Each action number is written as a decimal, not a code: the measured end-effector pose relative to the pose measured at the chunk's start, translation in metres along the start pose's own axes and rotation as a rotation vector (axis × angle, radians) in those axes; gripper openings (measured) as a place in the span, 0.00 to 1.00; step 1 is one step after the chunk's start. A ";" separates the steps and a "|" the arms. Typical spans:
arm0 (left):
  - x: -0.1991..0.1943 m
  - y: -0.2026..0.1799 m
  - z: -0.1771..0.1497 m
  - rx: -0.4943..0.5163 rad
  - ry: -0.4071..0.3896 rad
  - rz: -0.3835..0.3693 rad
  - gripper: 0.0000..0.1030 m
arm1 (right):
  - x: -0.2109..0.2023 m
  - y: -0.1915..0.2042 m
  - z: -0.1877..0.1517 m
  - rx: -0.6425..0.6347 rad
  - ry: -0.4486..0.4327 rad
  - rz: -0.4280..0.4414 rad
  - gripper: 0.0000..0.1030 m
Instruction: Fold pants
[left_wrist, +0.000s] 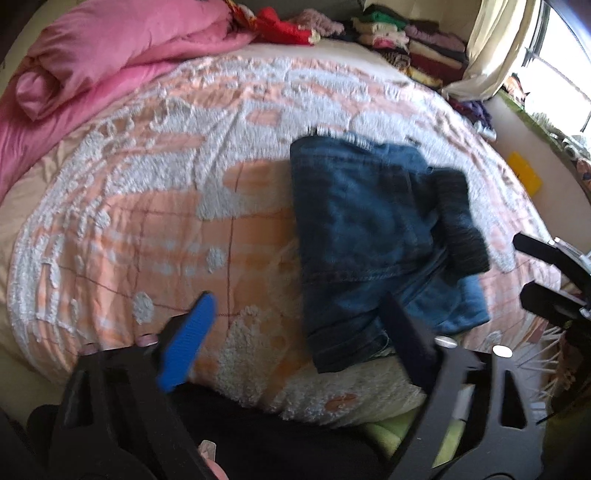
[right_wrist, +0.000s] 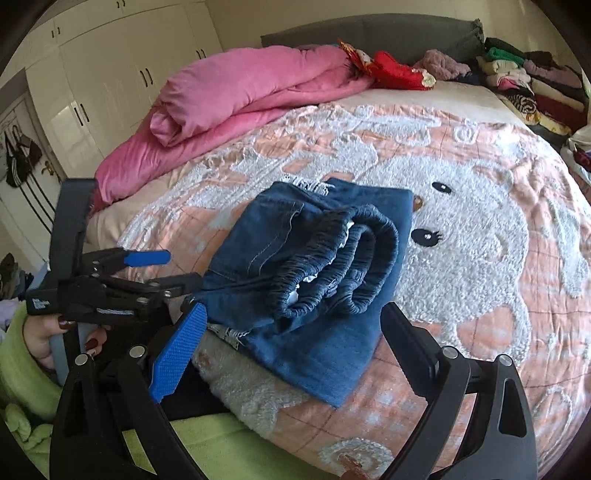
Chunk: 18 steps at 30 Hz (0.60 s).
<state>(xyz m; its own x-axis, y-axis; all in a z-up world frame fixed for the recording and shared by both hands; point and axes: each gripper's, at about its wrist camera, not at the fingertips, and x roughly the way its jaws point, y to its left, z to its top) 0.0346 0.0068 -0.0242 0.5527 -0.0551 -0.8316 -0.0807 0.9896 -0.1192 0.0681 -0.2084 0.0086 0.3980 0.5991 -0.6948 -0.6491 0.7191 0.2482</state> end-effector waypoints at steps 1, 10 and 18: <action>0.005 -0.002 -0.002 0.013 0.019 0.001 0.69 | 0.001 0.001 0.000 0.002 0.002 -0.002 0.92; 0.019 -0.010 -0.014 0.052 0.082 -0.023 0.64 | 0.006 0.019 0.003 -0.064 0.032 0.059 0.67; -0.005 0.013 -0.004 -0.036 0.016 -0.071 0.64 | 0.026 0.018 -0.008 0.020 0.126 0.099 0.54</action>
<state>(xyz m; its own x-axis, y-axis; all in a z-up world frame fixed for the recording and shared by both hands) 0.0275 0.0196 -0.0232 0.5447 -0.1273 -0.8289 -0.0720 0.9777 -0.1974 0.0616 -0.1824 -0.0102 0.2472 0.6191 -0.7454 -0.6677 0.6663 0.3319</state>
